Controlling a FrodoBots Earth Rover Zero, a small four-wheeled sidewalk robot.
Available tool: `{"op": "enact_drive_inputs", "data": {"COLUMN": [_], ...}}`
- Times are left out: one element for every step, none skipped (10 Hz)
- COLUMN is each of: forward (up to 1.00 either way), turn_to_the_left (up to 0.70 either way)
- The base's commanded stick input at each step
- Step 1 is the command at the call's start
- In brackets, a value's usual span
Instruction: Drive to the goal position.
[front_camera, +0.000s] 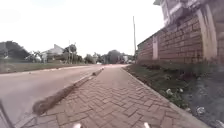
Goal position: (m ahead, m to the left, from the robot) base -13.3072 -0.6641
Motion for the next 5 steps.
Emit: {"op": "enact_drive_inputs", "data": {"forward": [0.50,0.50,0.50,0.50,0.50], "turn_to_the_left": [0.00,0.00,0.00,0.00,0.00]}}
